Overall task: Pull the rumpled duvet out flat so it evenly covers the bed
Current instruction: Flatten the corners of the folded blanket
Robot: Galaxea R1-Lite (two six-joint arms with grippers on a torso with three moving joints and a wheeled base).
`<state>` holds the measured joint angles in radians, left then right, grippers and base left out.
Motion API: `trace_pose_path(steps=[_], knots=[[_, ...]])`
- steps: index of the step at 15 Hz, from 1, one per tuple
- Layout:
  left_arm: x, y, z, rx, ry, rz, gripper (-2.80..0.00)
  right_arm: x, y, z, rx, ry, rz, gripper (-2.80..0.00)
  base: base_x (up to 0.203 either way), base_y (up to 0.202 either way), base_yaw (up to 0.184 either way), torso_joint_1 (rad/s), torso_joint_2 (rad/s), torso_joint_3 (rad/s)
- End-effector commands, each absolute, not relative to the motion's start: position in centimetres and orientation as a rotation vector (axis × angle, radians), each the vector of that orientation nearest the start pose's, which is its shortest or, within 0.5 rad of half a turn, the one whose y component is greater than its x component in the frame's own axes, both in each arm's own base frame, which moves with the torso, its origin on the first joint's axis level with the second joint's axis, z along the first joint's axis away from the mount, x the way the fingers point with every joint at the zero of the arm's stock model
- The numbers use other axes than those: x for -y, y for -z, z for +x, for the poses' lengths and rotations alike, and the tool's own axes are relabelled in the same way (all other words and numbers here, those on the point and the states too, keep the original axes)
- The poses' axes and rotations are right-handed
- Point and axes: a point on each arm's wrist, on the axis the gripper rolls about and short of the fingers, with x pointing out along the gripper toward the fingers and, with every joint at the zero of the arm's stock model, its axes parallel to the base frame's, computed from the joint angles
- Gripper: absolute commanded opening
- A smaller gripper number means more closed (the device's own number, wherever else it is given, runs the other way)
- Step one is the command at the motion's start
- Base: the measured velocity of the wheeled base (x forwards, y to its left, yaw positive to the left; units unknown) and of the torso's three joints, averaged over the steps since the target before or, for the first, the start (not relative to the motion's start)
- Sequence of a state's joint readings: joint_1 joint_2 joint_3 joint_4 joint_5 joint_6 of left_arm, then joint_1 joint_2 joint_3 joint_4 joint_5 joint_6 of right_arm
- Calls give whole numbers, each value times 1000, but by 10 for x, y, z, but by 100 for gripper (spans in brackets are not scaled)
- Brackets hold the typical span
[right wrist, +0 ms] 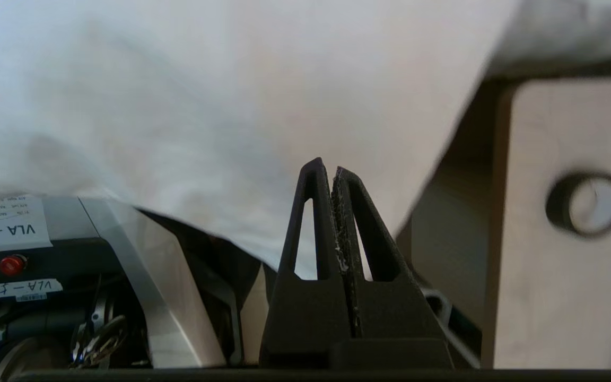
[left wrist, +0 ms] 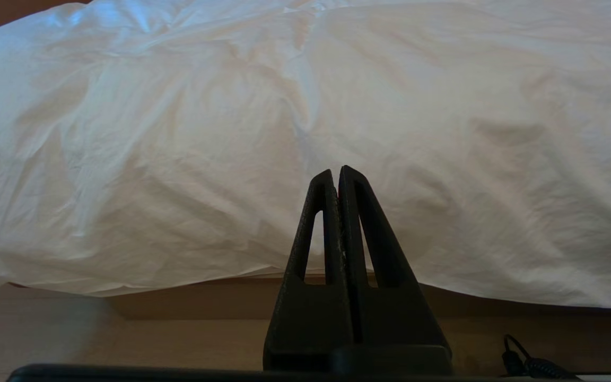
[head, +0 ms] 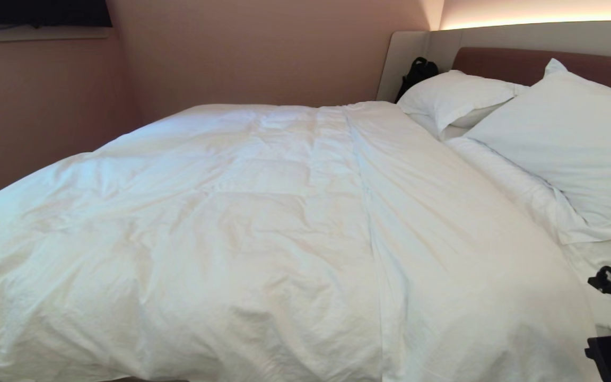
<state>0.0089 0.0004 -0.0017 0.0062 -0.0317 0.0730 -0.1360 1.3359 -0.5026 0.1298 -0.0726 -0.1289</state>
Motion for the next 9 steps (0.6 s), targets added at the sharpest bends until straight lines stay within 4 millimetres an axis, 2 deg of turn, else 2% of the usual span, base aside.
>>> trace_pose_path(steps=[1, 5, 9], knots=[[1, -75, -23, -4, 23, 74, -280, 29, -124, 188, -845, 65, -93, -280, 0, 0, 0, 0, 0, 0], [1, -75, -23, -4, 23, 74, -280, 53, -86, 220, -927, 60, -77, -280, 0, 0, 0, 0, 0, 0], [1, -75, -23, -4, 23, 74, -280, 80, -58, 235, -962, 77, -96, -280, 0, 0, 0, 0, 0, 0]])
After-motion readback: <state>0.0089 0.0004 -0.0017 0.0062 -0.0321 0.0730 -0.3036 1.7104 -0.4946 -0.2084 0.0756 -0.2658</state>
